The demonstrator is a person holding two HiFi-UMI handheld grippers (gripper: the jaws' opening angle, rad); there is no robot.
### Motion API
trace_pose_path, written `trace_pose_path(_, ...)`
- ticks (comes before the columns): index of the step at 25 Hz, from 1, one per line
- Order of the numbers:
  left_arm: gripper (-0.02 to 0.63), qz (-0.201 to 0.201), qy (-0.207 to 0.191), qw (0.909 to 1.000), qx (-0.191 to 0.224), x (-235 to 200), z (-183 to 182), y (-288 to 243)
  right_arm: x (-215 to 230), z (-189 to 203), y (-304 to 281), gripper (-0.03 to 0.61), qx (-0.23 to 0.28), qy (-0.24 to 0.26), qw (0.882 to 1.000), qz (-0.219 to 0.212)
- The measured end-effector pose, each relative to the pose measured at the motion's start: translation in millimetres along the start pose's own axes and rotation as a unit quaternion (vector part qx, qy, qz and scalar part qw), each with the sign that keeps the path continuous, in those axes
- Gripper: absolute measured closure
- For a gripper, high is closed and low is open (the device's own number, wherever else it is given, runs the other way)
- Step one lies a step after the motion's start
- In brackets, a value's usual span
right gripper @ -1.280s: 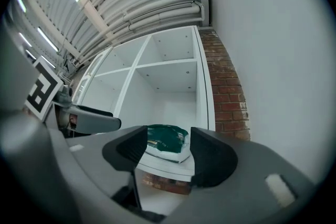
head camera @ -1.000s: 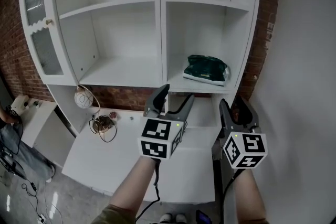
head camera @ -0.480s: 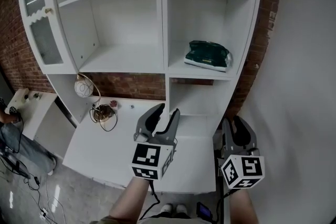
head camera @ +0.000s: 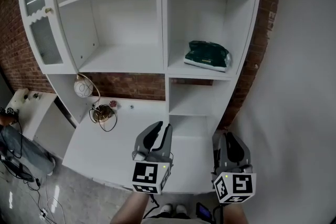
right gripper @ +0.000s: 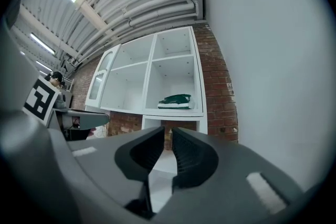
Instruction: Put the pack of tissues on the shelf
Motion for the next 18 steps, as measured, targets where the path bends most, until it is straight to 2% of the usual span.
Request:
trace_pose_path(7, 0.604, -0.012, 0.005, 0.9999, -0.006, -0.6, 11.1, 21.0, -2.4, 3.7, 17.4, 0.565, -0.003, 0.010, 1.000, 0.013)
trace_pose_path(18, 0.606, -0.019, 0.007, 0.9998, -0.005, -3.1, 14.1, 38.0, -5.5, 8.8, 34.1, 0.571, -0.004, 0.018, 1.000, 0.015)
Point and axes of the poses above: the fingertips, and each gripper's own axes: y backward along the fingers, x to its right, z out of its underside, the point moved 10 cm from there along y, backward along the fingers, and after that the axes turned 8 degrees about x, right-handed, at the moved point
